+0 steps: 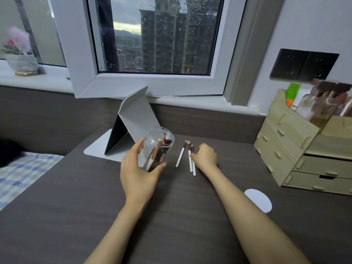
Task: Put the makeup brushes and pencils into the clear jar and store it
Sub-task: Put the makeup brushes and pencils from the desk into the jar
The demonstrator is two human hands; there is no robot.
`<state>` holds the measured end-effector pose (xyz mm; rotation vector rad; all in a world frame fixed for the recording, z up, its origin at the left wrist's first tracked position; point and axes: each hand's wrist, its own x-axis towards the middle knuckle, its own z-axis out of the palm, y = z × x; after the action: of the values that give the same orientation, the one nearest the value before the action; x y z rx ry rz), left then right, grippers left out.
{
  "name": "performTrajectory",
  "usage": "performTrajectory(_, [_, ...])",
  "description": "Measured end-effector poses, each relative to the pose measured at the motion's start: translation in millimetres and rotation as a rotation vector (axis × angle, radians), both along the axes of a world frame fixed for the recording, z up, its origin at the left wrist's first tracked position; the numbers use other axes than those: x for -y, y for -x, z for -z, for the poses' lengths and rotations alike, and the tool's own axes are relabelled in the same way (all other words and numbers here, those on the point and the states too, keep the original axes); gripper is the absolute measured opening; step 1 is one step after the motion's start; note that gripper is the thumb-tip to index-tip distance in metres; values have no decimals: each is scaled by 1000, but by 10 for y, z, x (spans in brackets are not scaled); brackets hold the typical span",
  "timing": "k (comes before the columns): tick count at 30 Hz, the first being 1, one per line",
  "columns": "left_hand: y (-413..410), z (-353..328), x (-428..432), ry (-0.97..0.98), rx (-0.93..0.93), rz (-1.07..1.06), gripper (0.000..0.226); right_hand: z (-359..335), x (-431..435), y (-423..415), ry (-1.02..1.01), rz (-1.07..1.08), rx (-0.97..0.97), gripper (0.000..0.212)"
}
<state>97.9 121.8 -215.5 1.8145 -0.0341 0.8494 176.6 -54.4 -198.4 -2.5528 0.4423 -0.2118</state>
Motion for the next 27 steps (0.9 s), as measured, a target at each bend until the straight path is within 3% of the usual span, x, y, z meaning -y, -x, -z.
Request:
performTrajectory(8, [-5, 6, 52, -128, 19, -12, 78, 1, -5, -162, 57, 67, -95, 31])
performTrajectory(10, [4, 7, 63, -170, 31, -9, 78, 8, 84, -188, -21, 97, -68, 27])
performTrajectory(11, [6, 9, 66, -185, 38, -4, 78, -7, 142, -196, -137, 112, -15, 24])
performTrajectory(14, [-1, 16, 72, -219, 58, 14, 79, -255, 248, -98, -753, 127, 303, 16])
performTrajectory(16, [-7, 20, 82, -252, 66, 20, 79, -520, 274, 102, -1011, 83, 559, 37])
performTrajectory(18, [-3, 21, 94, -279, 73, 20, 79, -791, 232, 391, -1129, -52, 745, 55])
performTrajectory(22, [11, 23, 105, -308, 82, 28, 79, -999, -6, 813, -1022, -296, 870, 65])
performTrajectory(27, [29, 36, 105, -350, 109, 48, 82, -738, -264, 956, -792, -518, 726, 47])
